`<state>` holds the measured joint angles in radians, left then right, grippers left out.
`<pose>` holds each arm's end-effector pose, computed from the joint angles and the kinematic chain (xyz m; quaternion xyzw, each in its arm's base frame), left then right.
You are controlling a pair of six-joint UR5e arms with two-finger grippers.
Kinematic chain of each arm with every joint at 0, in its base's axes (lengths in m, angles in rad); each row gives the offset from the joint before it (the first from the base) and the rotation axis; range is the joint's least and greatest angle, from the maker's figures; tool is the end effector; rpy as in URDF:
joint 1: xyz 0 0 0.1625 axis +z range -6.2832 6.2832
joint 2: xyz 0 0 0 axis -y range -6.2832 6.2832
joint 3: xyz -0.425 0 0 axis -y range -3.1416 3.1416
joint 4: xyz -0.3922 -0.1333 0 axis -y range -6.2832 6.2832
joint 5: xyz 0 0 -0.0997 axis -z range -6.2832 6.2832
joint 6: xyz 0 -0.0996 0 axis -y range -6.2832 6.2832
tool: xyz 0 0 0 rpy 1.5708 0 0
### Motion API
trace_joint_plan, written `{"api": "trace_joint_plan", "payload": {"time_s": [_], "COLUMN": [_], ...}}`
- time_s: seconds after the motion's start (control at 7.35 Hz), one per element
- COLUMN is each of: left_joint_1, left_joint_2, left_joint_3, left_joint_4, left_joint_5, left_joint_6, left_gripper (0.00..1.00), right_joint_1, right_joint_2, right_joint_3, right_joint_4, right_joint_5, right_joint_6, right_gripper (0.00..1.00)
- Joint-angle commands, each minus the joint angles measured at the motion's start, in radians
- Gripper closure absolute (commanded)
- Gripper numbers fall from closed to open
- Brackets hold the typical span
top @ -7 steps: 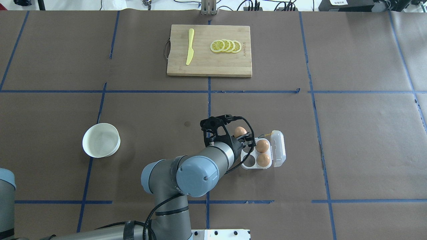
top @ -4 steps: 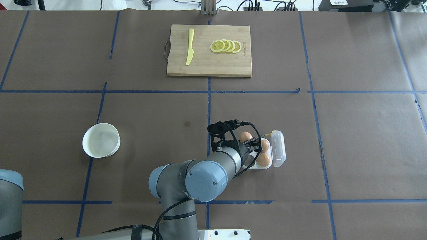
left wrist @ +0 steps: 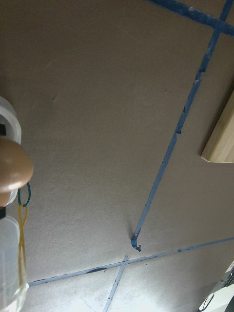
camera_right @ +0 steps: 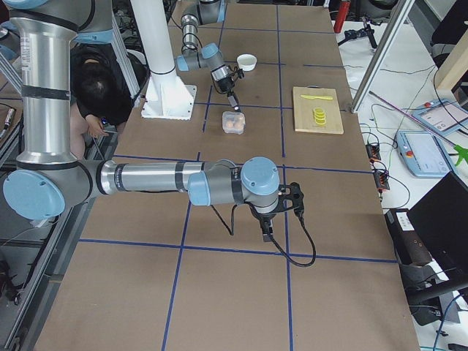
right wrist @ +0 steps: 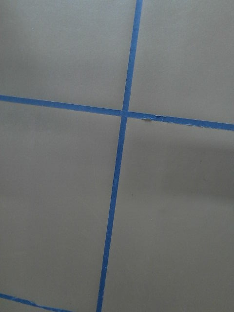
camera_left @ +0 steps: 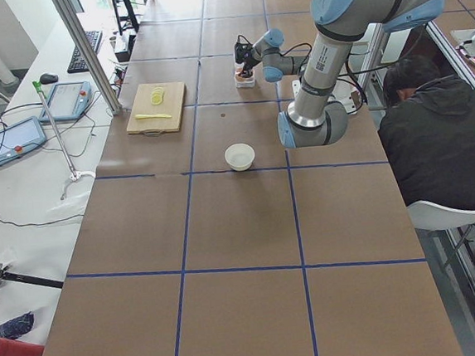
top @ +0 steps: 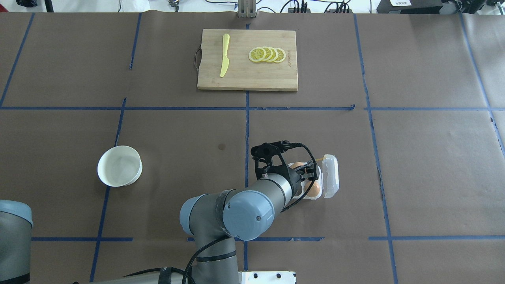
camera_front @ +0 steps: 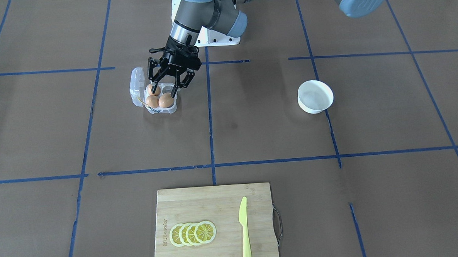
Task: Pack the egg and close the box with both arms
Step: 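Lower the egg into the empty carton cup and open the left gripper, then withdraw the left gripper while the right gripper reaches to the carton lid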
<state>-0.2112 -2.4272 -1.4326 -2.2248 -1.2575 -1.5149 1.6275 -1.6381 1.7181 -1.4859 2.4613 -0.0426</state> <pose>0.6784 -0.3132 0.1038 0.2030 0.6041 -0.1578 0.7543 0.0825 -0.4671 0.6006 0.0955 -0.4250 -0.0291 0.8997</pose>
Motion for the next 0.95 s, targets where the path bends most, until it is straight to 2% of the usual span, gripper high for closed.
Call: {"api": "trace_joint_plan", "payload": {"time_s": [0.0,0.27,0.41,0.54,0.68,0.82], "left_joint_1": [-0.043,-0.155,-0.207,-0.267,-0.359,-0.426], "left_joint_2": [0.019,0.107,0.150,0.171,0.195,0.217], "left_joint_3": [-0.060,-0.186,-0.251,-0.296,-0.386,-0.455], "left_joint_4": [0.020,0.155,0.227,0.338,0.485,0.627], "left_joint_5": [-0.038,-0.248,-0.288,-0.356,-0.443,-0.495], "left_joint_6": [0.037,0.097,0.190,0.241,0.319,0.413], "left_gripper": [0.00,0.00,0.00,0.00,0.00,0.00], "right_joint_1": [-0.005,-0.119,-0.186,-0.254,-0.350,-0.436], "right_joint_2": [0.007,0.011,0.011,0.009,-0.011,-0.047], "right_joint_3": [0.006,0.150,0.208,0.230,0.239,0.239], "right_joint_4": [0.003,0.004,0.015,0.112,0.269,0.414], "right_joint_5": [0.008,0.001,-0.005,-0.053,-0.089,-0.110], "right_joint_6": [0.062,0.323,0.442,0.590,0.806,0.955], "right_gripper": [0.00,0.00,0.00,0.00,0.01,0.15]}}
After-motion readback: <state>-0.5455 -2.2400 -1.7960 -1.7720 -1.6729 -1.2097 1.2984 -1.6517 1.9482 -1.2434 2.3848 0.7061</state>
